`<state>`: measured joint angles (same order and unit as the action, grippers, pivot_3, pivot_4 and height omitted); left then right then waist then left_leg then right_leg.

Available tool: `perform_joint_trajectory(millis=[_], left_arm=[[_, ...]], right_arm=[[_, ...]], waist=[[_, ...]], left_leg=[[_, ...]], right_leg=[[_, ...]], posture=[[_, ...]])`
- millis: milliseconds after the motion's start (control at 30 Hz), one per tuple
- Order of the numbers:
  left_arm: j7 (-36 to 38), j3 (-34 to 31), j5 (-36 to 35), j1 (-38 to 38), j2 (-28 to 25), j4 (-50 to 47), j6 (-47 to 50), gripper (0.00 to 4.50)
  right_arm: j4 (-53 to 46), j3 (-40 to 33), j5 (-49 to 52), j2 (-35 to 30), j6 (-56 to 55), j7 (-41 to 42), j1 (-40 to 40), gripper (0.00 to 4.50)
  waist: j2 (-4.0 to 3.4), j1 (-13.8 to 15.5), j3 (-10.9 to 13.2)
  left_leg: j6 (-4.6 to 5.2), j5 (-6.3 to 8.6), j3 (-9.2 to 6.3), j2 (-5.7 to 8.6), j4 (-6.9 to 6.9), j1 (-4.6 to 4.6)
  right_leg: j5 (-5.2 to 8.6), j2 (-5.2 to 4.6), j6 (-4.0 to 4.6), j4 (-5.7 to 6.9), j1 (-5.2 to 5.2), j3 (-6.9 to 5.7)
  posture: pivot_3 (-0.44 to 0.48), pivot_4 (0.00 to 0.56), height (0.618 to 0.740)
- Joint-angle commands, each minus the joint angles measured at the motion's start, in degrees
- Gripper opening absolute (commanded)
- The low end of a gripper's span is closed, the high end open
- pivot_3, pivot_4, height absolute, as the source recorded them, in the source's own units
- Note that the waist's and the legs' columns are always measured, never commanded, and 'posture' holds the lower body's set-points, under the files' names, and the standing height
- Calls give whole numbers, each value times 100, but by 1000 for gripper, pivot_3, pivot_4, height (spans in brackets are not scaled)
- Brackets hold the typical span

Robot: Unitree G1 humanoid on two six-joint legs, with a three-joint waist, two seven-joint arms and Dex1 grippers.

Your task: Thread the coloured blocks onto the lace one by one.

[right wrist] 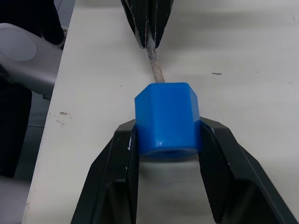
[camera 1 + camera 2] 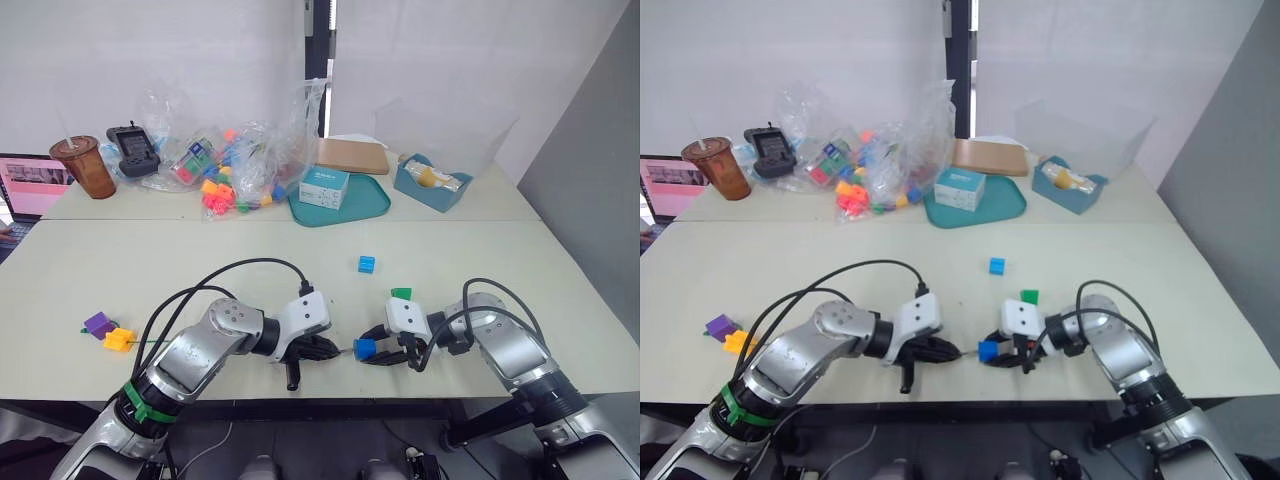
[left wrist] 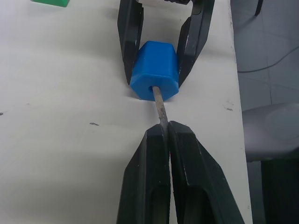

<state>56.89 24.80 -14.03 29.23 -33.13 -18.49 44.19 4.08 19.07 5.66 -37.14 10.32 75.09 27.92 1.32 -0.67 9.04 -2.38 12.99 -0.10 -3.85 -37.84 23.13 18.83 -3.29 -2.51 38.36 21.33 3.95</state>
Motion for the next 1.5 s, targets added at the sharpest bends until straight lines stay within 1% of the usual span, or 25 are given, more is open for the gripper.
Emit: perform_joint_trajectory(millis=[33, 133, 200, 300, 400, 467, 500, 600, 667, 767, 900, 1100, 1200, 1367, 1500], left_arm=[[-6, 315, 150, 302, 469, 194, -569, 15], [-39, 471, 312, 417, 755, 479, -825, 15], [-63, 427, 296, 370, 904, 577, -837, 15], [-42, 488, 463, 286, 903, 754, -1031, 15], [-55, 362, 470, 203, 892, 843, -1165, 15], [63, 118, 201, 130, 873, 788, -1063, 693], [109, 20, 108, 106, 852, 743, -1013, 924], [-14, -158, 232, 33, 721, 673, -1139, 1981], [39, -343, 125, -83, 569, 566, -1092, 2538], [173, -496, 11, -311, 305, 460, -1072, 2538], [185, -514, 163, -575, -1, 619, -1327, 2538], [179, -373, 321, -714, -54, 882, -1514, 2538], [209, -340, 266, -739, 53, 951, -1534, 1718], [222, -295, 265, -770, 162, 924, -1567, 84], [151, -272, 296, -656, 349, 905, -1628, 30]], right_arm=[[113, 146, -155, -1, 2, -23, -70, 1276], [104, 147, -157, -4, 7, -27, -80, 1276], [96, 148, -163, -6, 7, -36, -90, 1276], [62, 130, -151, -4, 37, -52, -108, 1276], [42, 131, -154, -5, 44, -62, -123, 1276], [39, 131, -157, -7, 43, -70, -133, 1276], [38, 131, -159, -8, 42, -72, -136, 1276], [13, 134, -160, -20, 50, -82, -163, 1276], [10, 139, -163, -28, 47, -92, -175, 1276], [17, 143, -161, -40, 42, -99, -179, 1276], [32, 141, -150, -26, 57, -104, -152, 1276], [55, 132, -146, -10, 63, -107, -133, 1276], [26, 133, -143, -10, 84, -111, -141, 1276], [-12, 116, -141, -45, 99, -114, -172, 1276], [-18, 106, -143, -80, 112, -105, -190, 1276]], waist=[[0, 10, 0], [1, 24, 0], [0, 18, 0], [0, 41, 0], [0, 47, 0], [0, 43, 0], [0, 40, 0], [0, 30, 0], [0, 17, 0], [-1, -21, 0], [0, -11, 0], [0, -7, 0], [0, -6, -1], [-1, -5, -1], [0, -4, -1]], left_leg=[[0, 0, 0, 1, 0, -1], [0, 0, 0, 2, -1, -1], [0, 0, 0, 1, -1, -1], [0, 0, -1, 2, -1, -3], [0, 0, 0, 3, -3, -6], [0, 0, 0, 2, -3, -7], [0, 0, 0, 2, -3, -7], [0, 0, 0, 1, -2, -7], [0, 0, -1, 0, -2, -7], [0, 0, -1, -1, 2, -9], [0, 0, -1, 0, 3, -9], [0, 0, 0, 0, 3, -9], [1, 0, 0, -1, 3, -10], [2, 1, 0, -1, 3, -9], [1, 1, 0, 0, 3, -8]], right_leg=[[0, 0, 0, -1, -2, 0], [-2, -1, -3, -5, -5, -1], [-2, -1, -3, -7, -5, -1], [-3, -1, -4, -7, -10, -1], [-8, -2, -10, -12, -15, -1], [-8, -2, -10, -12, -15, -1], [-8, -1, -10, -12, -15, -1], [-8, -1, -10, -12, -15, -1], [-8, 0, -10, -12, -15, -1], [-7, 1, -10, -12, -14, 0], [-7, -1, -10, -18, -15, 0], [-7, -1, -9, -19, -15, -1], [-7, -1, -10, -19, -15, -1], [-7, -1, -10, -20, -15, 0], [-7, -1, -10, -20, -16, 0]], posture=[[0, 150, 740], [0, 150, 740], [0, 150, 740], [0, 150, 740], [0, 150, 740], [0, 150, 740], [0, 150, 740], [0, 150, 740], [0, 150, 740], [0, 150, 740], [0, 150, 740], [0, 150, 740], [0, 150, 740], [0, 150, 740], [0, 150, 740]])
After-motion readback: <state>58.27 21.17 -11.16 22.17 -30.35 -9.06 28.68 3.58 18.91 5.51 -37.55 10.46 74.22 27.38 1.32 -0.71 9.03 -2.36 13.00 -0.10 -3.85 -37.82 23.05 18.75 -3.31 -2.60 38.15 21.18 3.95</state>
